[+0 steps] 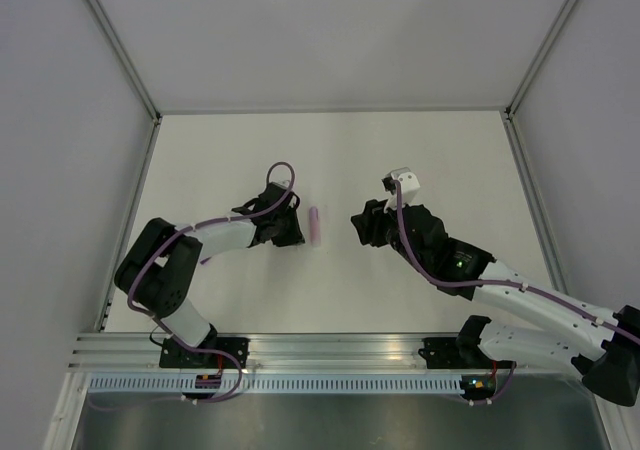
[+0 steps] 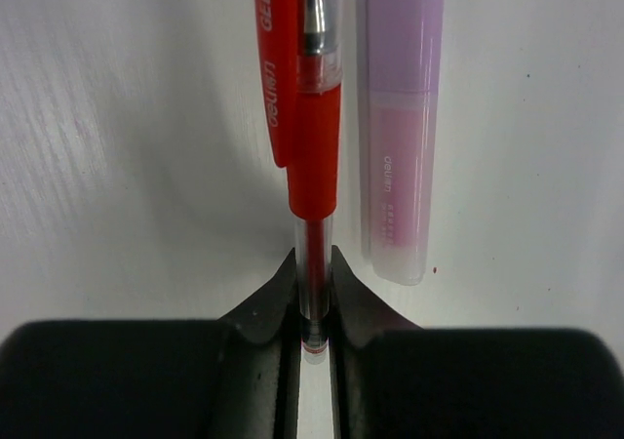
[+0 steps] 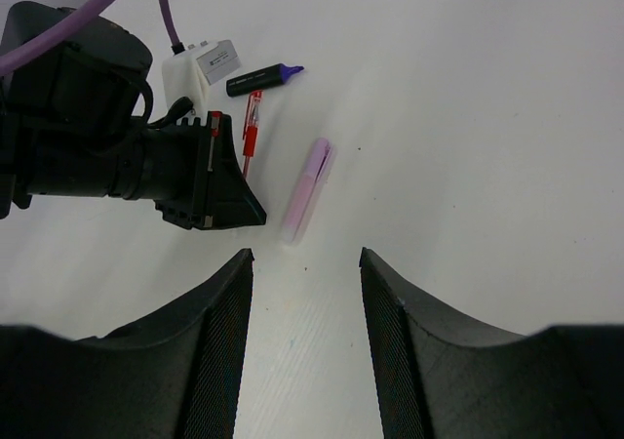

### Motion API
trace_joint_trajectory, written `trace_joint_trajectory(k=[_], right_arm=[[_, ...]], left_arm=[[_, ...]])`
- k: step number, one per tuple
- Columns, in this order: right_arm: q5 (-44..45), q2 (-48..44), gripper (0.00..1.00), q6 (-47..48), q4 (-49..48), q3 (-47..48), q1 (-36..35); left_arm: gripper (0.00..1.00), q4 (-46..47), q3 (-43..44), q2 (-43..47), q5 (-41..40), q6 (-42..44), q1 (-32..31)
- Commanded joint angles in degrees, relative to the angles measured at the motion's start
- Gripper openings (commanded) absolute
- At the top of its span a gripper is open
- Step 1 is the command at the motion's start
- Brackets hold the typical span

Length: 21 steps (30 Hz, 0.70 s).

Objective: Insert the pens into the pen caps

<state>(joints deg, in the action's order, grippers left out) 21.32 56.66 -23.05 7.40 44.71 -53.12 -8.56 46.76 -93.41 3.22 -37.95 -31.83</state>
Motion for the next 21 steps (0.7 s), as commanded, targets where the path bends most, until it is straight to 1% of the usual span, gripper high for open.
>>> trace_joint_trajectory(k=[1, 2, 3, 5, 12, 16, 18, 19, 21], right_arm=[[-0.23, -1.21, 0.54, 0.81, -1.33, -0.15, 0.12], [-0.23, -1.21, 0.54, 0.90, -1.51, -0.23, 0.13], [-0.23, -1.03, 0.54, 0.81, -1.51, -0.15, 0.13], [-0.31, -0.68, 0.54, 0.99, -1.34, -0.15, 0.04], [-0.32, -0.59, 0.55, 1.34, -1.16, -0.24, 0.13], [-0.84, -0.59, 0.55, 1.25, -1.07, -0.24, 0.21], [-1.11, -0.68, 0.55, 1.25, -0.98, -0.23, 0.21], [-1.28, -0.68, 0.55, 1.25, -1.07, -0.24, 0.21], [-1.98, -0.76, 0.55, 1.34, -1.25, -0.41, 0.13]], left_arm=[[0.18, -1.98, 1.93, -1.16, -1.02, -1.60, 0.19], [0.20, -2.34, 1.93, -1.25, -1.37, -1.68, 0.11], [0.25, -2.60, 2.02, -1.25, -1.38, -1.77, 0.11], [0.29, -3.22, 2.19, -1.08, -1.12, -1.77, 0.11], [0.35, -4.89, 1.67, 0.59, -1.99, -2.12, 0.11], [0.38, -5.24, 1.05, 3.40, -2.34, -2.39, 0.11], [0.41, -7.68, 3.67, 5.68, -2.96, -1.51, 0.11], [0.43, -8.49, 5.08, 6.39, -2.96, 0.41, 0.11], [0.47, -11.64, 11.13, 7.27, -2.87, 3.13, 0.37]])
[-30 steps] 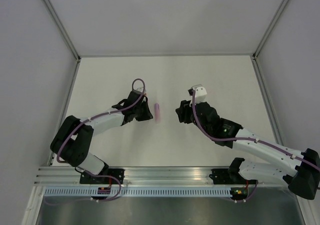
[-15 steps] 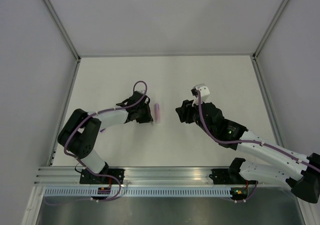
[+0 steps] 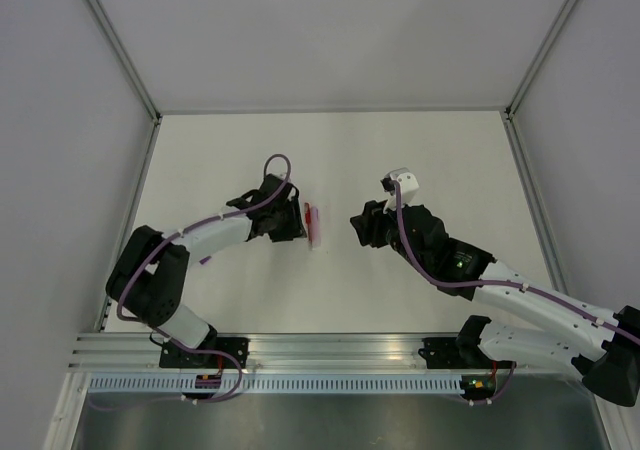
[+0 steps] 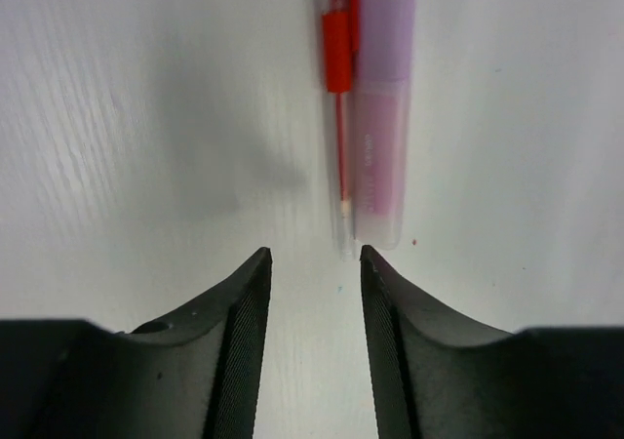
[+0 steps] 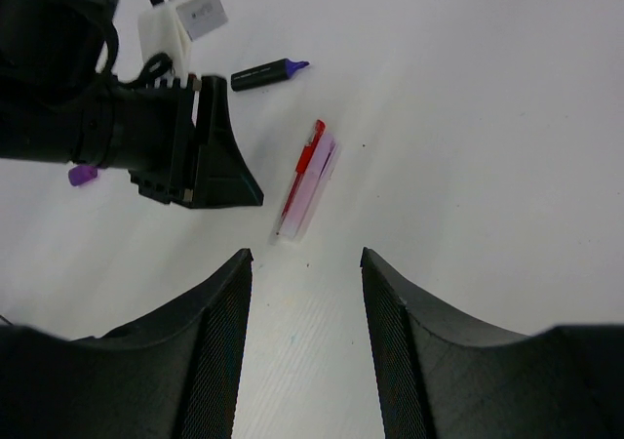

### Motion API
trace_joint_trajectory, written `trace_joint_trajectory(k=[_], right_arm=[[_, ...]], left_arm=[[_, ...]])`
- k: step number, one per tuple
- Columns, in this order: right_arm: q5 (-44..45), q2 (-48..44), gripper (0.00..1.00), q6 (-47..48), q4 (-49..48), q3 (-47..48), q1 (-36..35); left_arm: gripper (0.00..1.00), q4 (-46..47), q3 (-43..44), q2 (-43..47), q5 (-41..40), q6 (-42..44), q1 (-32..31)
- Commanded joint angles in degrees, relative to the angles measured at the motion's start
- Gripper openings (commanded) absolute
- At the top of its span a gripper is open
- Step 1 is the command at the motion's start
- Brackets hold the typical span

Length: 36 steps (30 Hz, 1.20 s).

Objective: Insert the pens into the pen caps

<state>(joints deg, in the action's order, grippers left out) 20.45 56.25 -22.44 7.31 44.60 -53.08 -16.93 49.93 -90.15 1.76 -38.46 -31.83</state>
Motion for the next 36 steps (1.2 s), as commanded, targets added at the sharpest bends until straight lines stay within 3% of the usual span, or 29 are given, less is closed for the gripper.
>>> trace_joint_trajectory(k=[1, 5, 8, 12, 15, 17, 23, 36], right_arm=[[-1.29, -0.35, 0.55, 0.73, -1.33, -0.39, 0.17], [-2.16, -0.35, 0.55, 0.99, -1.51, -0.57, 0.08], [-3.04, -0.26, 0.55, 1.08, -1.77, -0.65, 0.08], [-3.92, -0.53, 0.55, 1.34, -1.77, -0.57, 0.17], [-4.27, -0.88, 0.55, 1.25, -1.77, -0.57, 0.17], [-4.98, -1.05, 0.55, 1.26, -1.69, -0.57, 0.17], [-6.47, -2.37, 0.55, 1.52, -1.86, -0.83, 0.08], [-8.49, -4.92, 0.55, 2.92, -1.77, -1.18, 0.17]], left_arm=[[0.49, -4.24, 10.16, 4.02, -2.97, 7.13, 0.72], [0.55, -9.60, 22.19, 0.86, -5.18, 14.36, 4.23], [0.62, -11.63, 27.04, -2.21, -7.12, 18.94, 7.92], [0.63, -10.32, 29.43, -5.47, -6.42, 24.82, 13.45], [0.64, -11.19, 31.97, -9.60, -2.65, 29.91, 16.61], [0.64, -12.86, 34.25, -11.97, 4.64, 32.12, 18.03], [0.66, -14.71, 36.55, -19.97, 7.73, 40.47, 18.48], [0.66, -16.73, 43.67, -33.25, 2.72, 44.52, 18.39]])
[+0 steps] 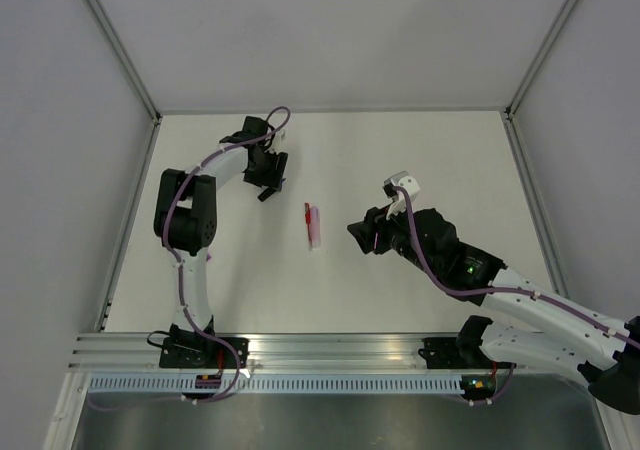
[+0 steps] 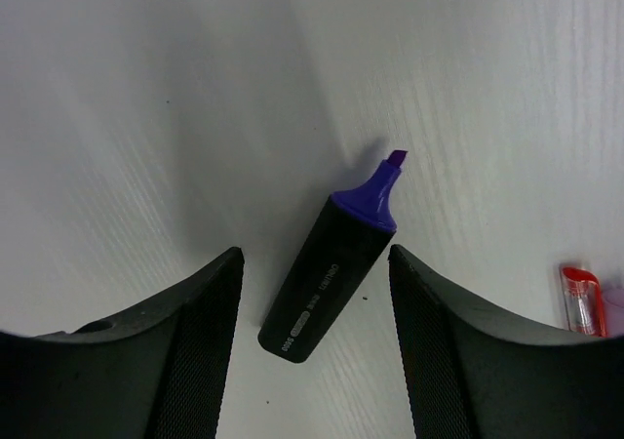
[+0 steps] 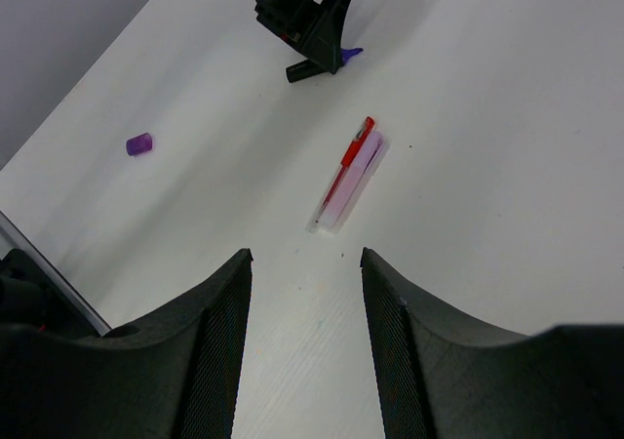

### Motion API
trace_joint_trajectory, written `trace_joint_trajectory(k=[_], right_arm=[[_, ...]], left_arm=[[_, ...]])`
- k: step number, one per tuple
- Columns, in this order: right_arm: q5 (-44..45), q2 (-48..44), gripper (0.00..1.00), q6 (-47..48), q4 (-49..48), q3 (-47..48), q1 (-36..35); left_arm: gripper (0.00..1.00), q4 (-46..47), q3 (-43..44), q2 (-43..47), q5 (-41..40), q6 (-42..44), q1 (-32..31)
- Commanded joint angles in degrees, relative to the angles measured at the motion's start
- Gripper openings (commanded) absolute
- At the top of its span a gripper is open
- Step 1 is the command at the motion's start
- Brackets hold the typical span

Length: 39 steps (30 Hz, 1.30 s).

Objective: Insert the pens into the pen caps

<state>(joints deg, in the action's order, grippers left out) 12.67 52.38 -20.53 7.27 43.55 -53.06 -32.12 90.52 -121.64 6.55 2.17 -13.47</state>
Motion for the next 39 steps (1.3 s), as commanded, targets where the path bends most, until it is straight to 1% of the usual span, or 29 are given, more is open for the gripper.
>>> trace_joint_trajectory(k=[1, 7, 10, 16, 17, 21, 22, 23, 24, 25, 27, 28, 31, 34, 36, 39], right_arm=[[-0.97, -1.05, 0.55, 1.02, -1.64, -0.04, 0.15], [-0.89, -0.79, 0.55, 1.20, -1.64, 0.04, 0.06], [-0.89, -0.79, 0.55, 1.11, -1.55, 0.04, 0.06], [-0.80, -1.14, 0.55, 1.20, -1.56, -0.22, 0.15], [-0.71, -1.14, 0.55, 1.20, -1.55, -0.05, 0.06], [-0.98, -1.32, 0.55, 1.20, -1.47, -0.13, 0.06], [-0.98, -1.32, 0.55, 1.20, -1.47, -0.04, 0.06], [-1.06, -1.49, 0.55, 1.20, -1.47, -0.04, 0.15], [-1.15, -1.49, 0.55, 1.37, -1.73, -0.22, 0.15], [-1.24, -1.58, 0.55, 1.29, -1.82, -0.31, 0.15], [-1.24, -1.49, 0.56, 1.37, -2.26, -0.57, 0.15], [-1.24, -1.40, 0.56, 1.37, -2.43, -0.57, 0.06], [-1.33, -0.70, 0.56, 1.55, -2.96, -0.83, 0.15], [-1.77, 0.26, 0.56, 1.90, -3.57, -1.10, 0.15], [-2.12, 1.05, 0.56, 1.99, -4.54, -1.45, 0.15], [-1.85, 2.55, 0.56, 1.90, -4.72, -0.84, 0.06]], left_arm=[[0.66, -1.63, 3.08, -2.19, -2.15, 4.32, 0.03], [0.63, -2.77, 2.12, -2.63, -1.80, 5.56, -0.85], [0.59, -4.09, 2.73, -3.42, -2.77, 4.77, -1.12], [0.49, -5.67, 4.04, -5.00, -3.12, 3.72, -1.12], [0.46, -6.28, 4.48, -5.35, -3.03, 3.71, -1.20], [0.40, -9.01, 5.72, -6.59, -3.29, 2.93, -1.20], [0.38, -9.36, 5.63, -6.59, -3.47, 2.66, -1.20], [0.32, -9.54, 5.54, -6.59, -3.56, 2.49, -1.20], [0.28, -9.72, 5.46, -6.67, -3.64, 1.96, -1.20], [0.22, -9.63, 5.02, -6.50, -3.82, 1.52, -1.20], [0.16, -9.54, 4.58, -6.41, -3.56, -0.05, -1.20], [0.10, -9.72, 4.40, -6.32, -3.47, -0.76, -1.20], [0.02, -9.28, 3.44, -5.62, -3.03, -4.19, -1.12], [0.02, -7.88, 1.51, -2.99, -2.59, -7.26, -1.12], [0.02, -5.24, -0.33, -0.62, -0.85, -9.11, -1.20], [0.02, -1.47, -5.07, 6.91, 1.18, -12.10, -1.12]])
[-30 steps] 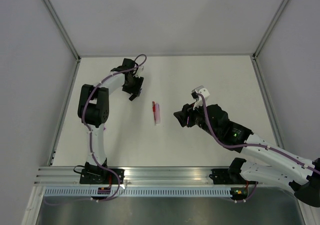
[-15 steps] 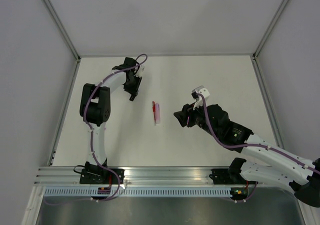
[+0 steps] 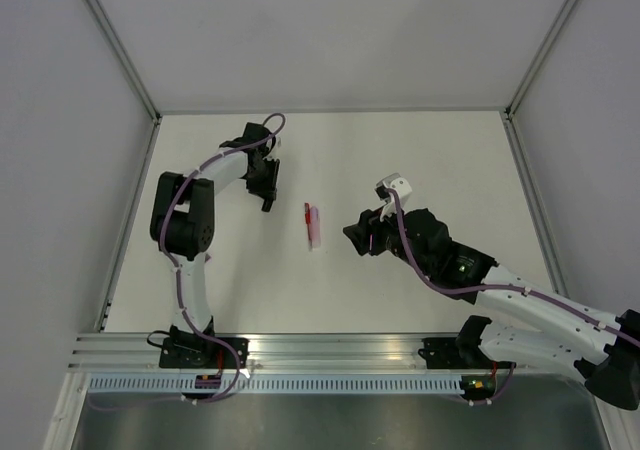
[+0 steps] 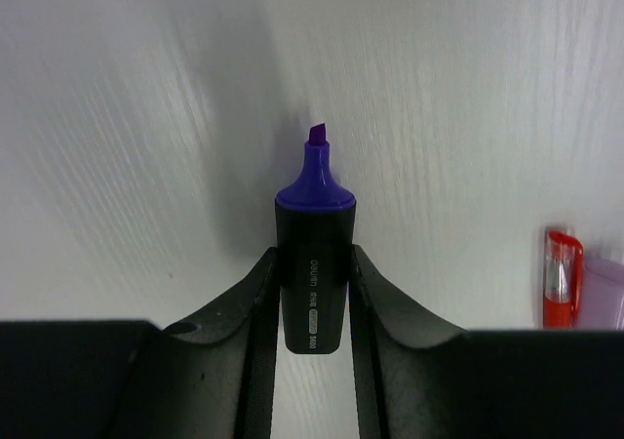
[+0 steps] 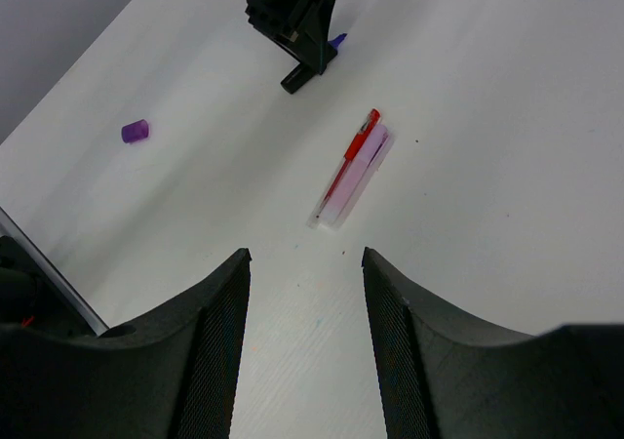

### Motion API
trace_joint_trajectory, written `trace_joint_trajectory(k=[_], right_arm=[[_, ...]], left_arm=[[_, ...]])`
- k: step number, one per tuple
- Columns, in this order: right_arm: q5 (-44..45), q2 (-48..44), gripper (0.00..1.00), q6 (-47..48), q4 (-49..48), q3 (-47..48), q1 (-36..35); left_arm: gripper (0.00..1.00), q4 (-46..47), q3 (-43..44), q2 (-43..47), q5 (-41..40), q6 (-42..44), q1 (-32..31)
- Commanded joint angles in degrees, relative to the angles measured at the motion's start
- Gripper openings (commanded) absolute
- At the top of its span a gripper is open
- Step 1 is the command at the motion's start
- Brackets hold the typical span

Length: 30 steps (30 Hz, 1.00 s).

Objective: Insert the pens into the pen caps

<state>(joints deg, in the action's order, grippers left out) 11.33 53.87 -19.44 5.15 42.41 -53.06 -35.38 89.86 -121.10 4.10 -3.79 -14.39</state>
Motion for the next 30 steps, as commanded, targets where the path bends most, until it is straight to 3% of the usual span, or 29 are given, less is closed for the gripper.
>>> trace_joint_trajectory(k=[1, 6, 13, 20, 30], right_arm=[[-0.61, 1.41, 0.56, 0.90, -2.77, 0.39, 0.15], [-2.19, 1.85, 0.63, 1.25, -9.18, -1.81, 0.06], [-7.18, 10.71, 0.68, 1.69, -15.77, 1.97, 0.15], [-11.16, 19.43, 0.69, -0.42, -23.59, 6.97, -1.25], [-10.10, 29.62, 0.69, -1.39, -27.91, 14.01, -2.49]], left_arm=[[0.02, 3.11, -5.74, 8.14, 4.25, -7.01, -0.20], [0.02, 12.58, -15.57, 20.18, 8.54, -15.00, -0.20], [0.02, 24.20, -27.72, 37.67, 16.99, -25.73, -0.46], [0.02, 26.94, -34.92, 52.70, 17.87, -29.87, -0.81], [0.02, 27.64, -39.50, 60.19, 17.87, -31.28, -1.43]])
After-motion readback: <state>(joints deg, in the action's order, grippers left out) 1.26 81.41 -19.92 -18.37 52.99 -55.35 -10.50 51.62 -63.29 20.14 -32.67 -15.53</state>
